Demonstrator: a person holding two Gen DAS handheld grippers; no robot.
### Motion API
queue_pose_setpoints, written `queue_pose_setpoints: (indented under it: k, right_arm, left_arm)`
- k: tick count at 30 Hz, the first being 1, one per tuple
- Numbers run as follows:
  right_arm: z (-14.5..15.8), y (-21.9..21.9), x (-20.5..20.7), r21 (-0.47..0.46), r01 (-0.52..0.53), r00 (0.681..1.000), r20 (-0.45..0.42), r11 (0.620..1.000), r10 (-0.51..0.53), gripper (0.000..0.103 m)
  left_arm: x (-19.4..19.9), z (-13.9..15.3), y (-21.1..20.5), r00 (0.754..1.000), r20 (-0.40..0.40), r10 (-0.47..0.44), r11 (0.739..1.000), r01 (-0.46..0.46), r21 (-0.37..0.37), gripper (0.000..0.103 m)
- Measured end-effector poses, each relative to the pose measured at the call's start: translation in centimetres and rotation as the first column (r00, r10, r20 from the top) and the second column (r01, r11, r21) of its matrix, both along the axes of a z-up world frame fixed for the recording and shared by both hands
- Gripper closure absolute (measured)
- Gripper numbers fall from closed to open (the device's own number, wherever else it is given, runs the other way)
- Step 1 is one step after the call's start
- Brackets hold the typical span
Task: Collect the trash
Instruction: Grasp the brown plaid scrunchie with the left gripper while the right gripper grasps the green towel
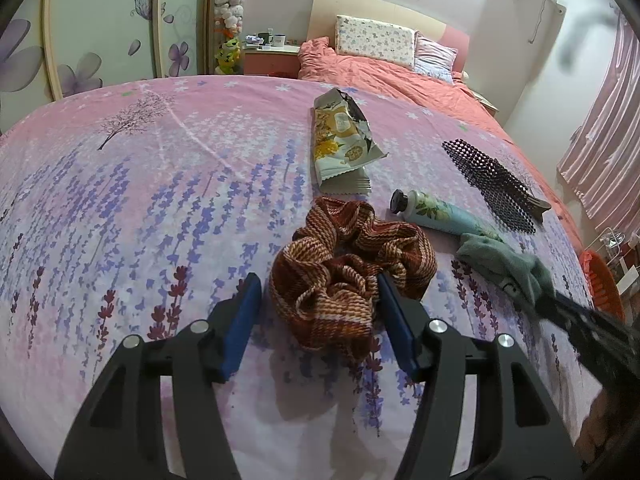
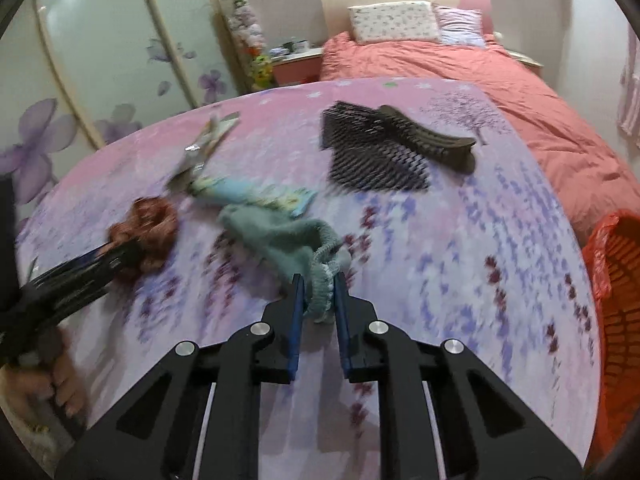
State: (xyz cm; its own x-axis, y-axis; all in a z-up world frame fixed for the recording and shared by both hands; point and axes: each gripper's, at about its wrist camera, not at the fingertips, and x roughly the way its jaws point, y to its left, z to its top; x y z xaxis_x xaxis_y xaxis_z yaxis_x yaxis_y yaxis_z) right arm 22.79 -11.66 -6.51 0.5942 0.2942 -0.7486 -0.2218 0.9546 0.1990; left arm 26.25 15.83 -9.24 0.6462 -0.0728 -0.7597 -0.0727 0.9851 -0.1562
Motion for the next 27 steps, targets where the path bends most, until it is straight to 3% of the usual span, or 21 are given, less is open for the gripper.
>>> queue_pose_setpoints:
  k: [2,4,5,10,16,18,20,22,24,27]
  right_arm:
    - [0.3,0.2,-0.6,0.008,-0.021,1.000,0.014,1.000,0.021,0.074]
    - [0.8,0.5,-0.8,-0.027,-0.010,0.999,0.051,1.000,0.012,0.039]
    - [0.9,0.7,-0.7,-0.043,-0.001,0.998,0.069,0.999,0.004,0.036]
    - [0.4,1.5,1.5,-0.082,0.027,0.997,0.070,0.996,-0.021,0.034]
    - [-1.0,2.7,4.2,-0.112,0.004,1.000,0.011,0.994,-0.003,0.033]
    - [-1.0,3.2,4.5,-0.127,-0.010,1.000,0.009,0.992,0.011,0.035]
    - [-1.0,3.5,4.4,-0.148,-0.011,1.000,0.018,0.989,0.014,0.052]
    - [-0.9,3.3,4.0,-0.124,-0.021,1.000,0.020,0.992,0.024,0.078]
    - [-0.9,3.0,3.5,-0.102,-0.026,1.000,0.016,0.994,0.027,0.085]
    - [-0.8,2.5,2.3,-0.147,0.007,0.999,0.033,0.989,-0.002,0.087]
  left_arm:
    - [0.0,0.0,0.0,1.000,0.000,0.000,1.000,0.000,0.000,0.044]
    - [0.0,0.0,0.0,1.000,0.000,0.000,1.000,0.000,0.000,0.044]
    - [0.0,0.0,0.0,1.000,0.000,0.000,1.000,0.000,0.000,0.044]
    - [0.0,0.0,0.0,1.000,0.000,0.000,1.000,0.000,0.001,0.044]
    - [0.0,0.0,-0.1,1.000,-0.002,-0.001,1.000,0.001,0.004,0.043]
    - [0.1,0.0,-0.2,1.000,-0.002,-0.002,1.000,0.002,0.004,0.043]
    - [0.1,0.0,-0.2,1.000,-0.001,-0.002,1.000,0.002,0.003,0.043]
    - [0.1,0.0,-0.3,1.000,-0.002,-0.006,1.000,0.006,0.003,0.042]
    - [0.0,0.1,-0.3,1.000,0.001,-0.016,1.000,0.016,-0.002,0.039]
    - [-0.4,0.3,-0.2,0.999,0.020,-0.031,0.999,0.032,-0.021,0.032]
